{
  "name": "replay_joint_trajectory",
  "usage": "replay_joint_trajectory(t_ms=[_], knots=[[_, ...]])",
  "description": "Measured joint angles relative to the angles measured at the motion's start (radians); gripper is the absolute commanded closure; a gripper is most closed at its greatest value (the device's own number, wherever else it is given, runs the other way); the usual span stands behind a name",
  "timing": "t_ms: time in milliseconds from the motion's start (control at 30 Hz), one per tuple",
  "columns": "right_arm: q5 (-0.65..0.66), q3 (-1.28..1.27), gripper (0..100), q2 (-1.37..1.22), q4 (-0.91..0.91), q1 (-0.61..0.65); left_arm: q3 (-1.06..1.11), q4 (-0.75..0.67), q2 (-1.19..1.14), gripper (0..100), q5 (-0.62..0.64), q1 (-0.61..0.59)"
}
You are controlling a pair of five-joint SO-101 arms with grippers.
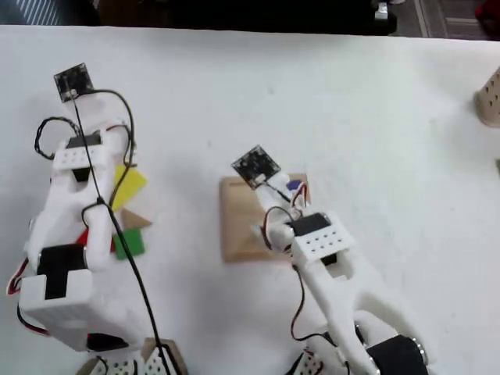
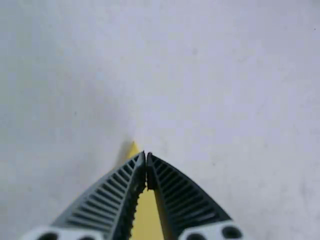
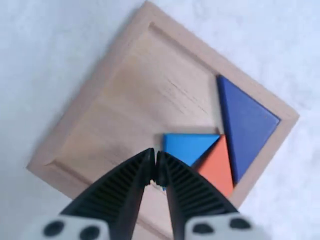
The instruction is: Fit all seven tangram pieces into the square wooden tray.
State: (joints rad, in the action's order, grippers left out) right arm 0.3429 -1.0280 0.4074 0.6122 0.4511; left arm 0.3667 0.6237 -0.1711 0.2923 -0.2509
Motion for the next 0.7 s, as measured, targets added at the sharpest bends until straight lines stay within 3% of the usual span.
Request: replay_joint_trajectory(t_ms=[700], knots=[[0.000,0.035,98.1,-0.021,0.095,-0.112,0.000,0.000,0.000,98,0.000,0.000]])
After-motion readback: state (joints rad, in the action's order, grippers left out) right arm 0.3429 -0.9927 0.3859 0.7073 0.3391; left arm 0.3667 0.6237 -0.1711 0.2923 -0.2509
